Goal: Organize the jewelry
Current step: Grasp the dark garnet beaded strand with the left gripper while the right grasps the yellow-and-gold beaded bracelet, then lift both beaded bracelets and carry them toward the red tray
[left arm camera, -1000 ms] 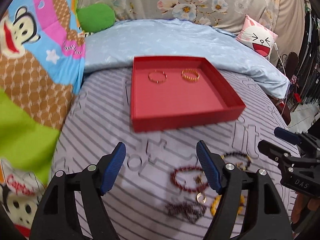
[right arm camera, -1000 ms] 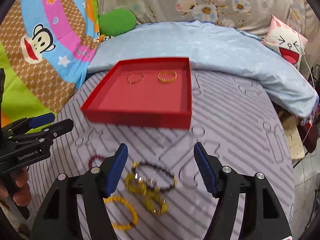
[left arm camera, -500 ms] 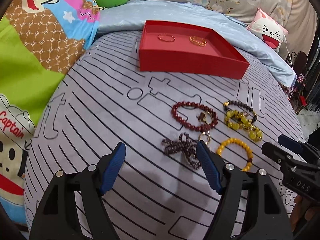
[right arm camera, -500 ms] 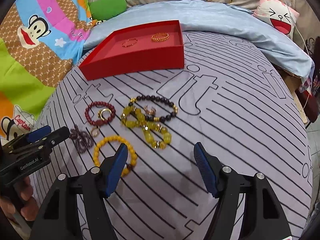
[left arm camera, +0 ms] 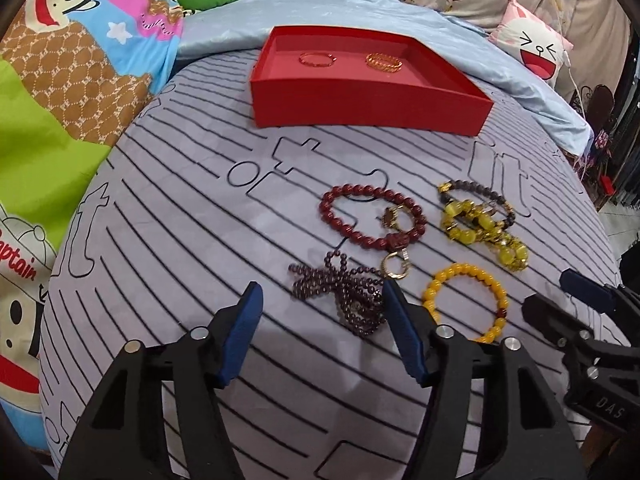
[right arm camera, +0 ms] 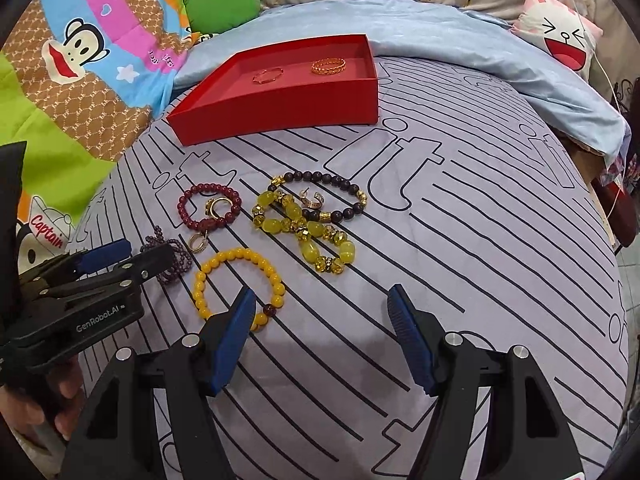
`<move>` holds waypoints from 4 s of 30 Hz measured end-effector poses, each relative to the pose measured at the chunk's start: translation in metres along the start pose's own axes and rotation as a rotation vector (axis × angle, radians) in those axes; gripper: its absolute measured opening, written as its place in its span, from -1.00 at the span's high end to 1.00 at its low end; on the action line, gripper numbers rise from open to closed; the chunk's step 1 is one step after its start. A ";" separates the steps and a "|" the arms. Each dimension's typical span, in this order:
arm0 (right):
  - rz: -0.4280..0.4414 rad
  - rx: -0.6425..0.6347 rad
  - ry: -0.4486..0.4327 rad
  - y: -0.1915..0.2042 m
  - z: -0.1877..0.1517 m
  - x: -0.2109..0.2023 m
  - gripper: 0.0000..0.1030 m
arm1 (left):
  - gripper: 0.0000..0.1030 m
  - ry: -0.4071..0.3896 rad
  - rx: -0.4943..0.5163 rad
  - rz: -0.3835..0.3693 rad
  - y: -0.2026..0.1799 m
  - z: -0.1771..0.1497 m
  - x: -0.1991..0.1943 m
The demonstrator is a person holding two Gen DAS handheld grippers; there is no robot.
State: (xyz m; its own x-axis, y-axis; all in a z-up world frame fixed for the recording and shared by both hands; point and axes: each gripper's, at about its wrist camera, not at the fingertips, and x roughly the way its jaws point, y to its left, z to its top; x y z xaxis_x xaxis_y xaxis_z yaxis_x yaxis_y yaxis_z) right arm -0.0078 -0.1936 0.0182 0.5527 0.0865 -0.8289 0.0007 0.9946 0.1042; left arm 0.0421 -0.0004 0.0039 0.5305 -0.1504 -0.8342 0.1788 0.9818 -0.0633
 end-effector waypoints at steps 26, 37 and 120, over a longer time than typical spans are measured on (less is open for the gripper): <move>0.018 -0.015 0.001 0.005 0.006 0.005 -0.28 | 0.88 -0.007 -0.001 -0.077 0.006 -0.001 -0.006; 0.032 -0.035 -0.002 0.008 0.020 0.016 0.15 | 0.88 0.001 -0.010 -0.081 0.007 0.001 -0.002; 0.141 -0.012 -0.072 0.015 0.055 -0.024 0.83 | 0.89 0.053 -0.059 -0.188 0.010 -0.005 -0.001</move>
State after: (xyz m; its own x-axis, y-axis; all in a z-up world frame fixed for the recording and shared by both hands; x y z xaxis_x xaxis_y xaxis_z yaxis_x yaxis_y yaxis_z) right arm 0.0249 -0.1839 0.0702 0.6052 0.2214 -0.7647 -0.0909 0.9735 0.2100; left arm 0.0389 0.0103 0.0017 0.4480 -0.3274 -0.8319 0.2216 0.9422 -0.2514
